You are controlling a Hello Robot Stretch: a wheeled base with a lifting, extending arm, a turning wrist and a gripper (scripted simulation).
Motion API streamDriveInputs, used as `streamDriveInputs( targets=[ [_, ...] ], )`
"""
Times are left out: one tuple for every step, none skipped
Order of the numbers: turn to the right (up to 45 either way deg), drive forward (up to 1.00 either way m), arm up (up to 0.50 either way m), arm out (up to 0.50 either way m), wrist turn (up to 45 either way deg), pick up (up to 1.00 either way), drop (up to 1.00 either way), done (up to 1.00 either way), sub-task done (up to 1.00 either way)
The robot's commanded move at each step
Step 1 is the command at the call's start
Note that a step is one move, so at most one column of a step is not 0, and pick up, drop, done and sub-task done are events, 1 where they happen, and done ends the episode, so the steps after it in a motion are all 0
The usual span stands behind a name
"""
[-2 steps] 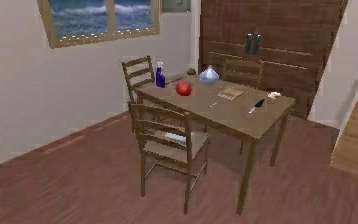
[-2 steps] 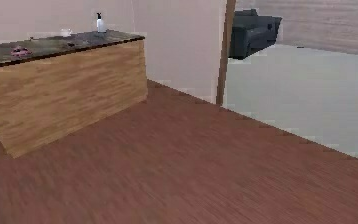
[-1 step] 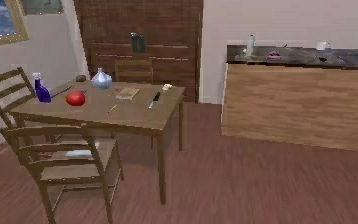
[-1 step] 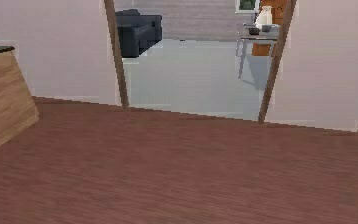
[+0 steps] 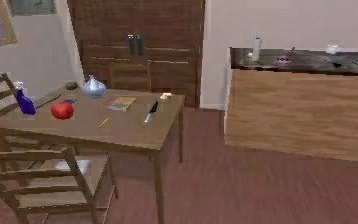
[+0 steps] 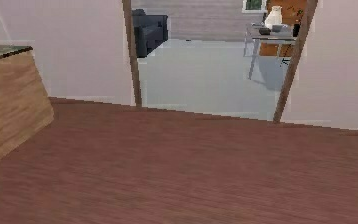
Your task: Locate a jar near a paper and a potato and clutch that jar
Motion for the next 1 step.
streamDriveInputs(
  targets=[
    [12.0,0.0,0.0,0.0,0.0,0.0,0.0,0.0,0.0]
  ],
)
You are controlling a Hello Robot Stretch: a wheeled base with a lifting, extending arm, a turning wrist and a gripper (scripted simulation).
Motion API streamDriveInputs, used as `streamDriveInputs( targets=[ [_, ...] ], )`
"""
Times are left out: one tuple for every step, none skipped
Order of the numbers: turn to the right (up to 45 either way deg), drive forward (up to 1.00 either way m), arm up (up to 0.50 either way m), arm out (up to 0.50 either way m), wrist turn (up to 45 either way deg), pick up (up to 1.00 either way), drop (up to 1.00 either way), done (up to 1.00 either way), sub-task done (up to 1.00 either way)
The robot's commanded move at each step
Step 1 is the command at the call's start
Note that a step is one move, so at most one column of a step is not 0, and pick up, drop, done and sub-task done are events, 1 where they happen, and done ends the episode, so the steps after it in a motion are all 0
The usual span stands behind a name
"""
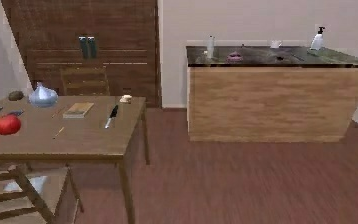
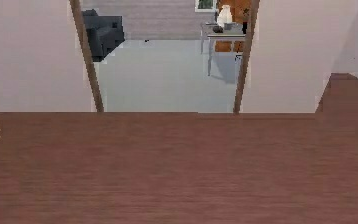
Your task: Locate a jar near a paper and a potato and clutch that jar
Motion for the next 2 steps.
streamDriveInputs(
  targets=[
    [0.0,0.4,0.0,0.0,0.0,0.0,0.0,0.0,0.0],
    [-45.0,0.0,0.0,0.0,0.0,0.0,0.0,0.0,0.0]
  ],
)
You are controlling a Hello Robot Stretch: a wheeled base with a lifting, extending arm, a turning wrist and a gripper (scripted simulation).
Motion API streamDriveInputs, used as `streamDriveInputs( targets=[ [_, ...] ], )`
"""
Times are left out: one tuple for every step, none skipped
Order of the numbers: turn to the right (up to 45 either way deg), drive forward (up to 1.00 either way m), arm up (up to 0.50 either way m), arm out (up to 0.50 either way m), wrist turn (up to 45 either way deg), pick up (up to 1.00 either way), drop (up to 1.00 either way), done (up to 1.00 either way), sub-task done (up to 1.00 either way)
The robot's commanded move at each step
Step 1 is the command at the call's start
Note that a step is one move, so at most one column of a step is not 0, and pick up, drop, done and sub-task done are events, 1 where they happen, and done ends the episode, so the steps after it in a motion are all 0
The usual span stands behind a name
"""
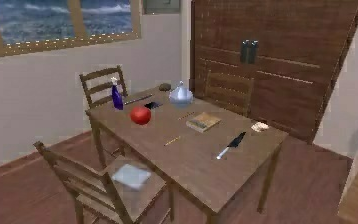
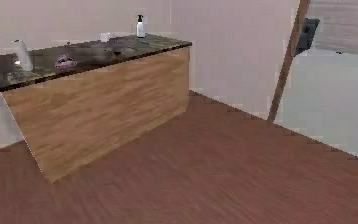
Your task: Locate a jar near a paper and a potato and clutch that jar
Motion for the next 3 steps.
streamDriveInputs(
  targets=[
    [-45.0,0.0,0.0,0.0,0.0,0.0,0.0,0.0,0.0],
    [-36.0,0.0,0.0,0.0,0.0,0.0,0.0,0.0,0.0],
    [0.0,0.75,0.0,0.0,0.0,0.0,0.0,0.0,0.0]
  ],
)
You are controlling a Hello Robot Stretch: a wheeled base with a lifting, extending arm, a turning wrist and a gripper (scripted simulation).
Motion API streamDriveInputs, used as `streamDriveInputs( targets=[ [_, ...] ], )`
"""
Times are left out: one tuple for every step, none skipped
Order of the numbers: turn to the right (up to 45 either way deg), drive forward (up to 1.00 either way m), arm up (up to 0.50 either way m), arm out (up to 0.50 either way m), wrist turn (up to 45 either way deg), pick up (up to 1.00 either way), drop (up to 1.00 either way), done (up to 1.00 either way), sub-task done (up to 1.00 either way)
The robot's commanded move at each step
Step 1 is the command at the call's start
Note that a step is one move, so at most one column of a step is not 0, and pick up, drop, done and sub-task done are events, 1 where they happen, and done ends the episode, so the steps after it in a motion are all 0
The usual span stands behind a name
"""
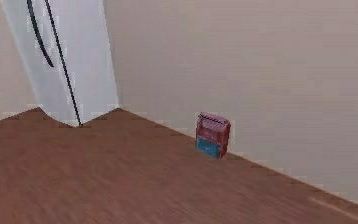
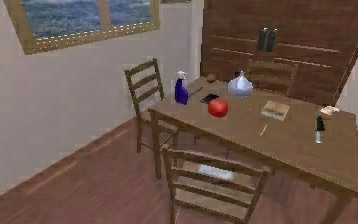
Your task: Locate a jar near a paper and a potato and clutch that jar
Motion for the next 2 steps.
streamDriveInputs(
  targets=[
    [45.0,0.0,0.0,0.0,0.0,0.0,0.0,0.0,0.0],
    [6.0,0.0,0.0,0.0,0.0,0.0,0.0,0.0,0.0]
  ],
)
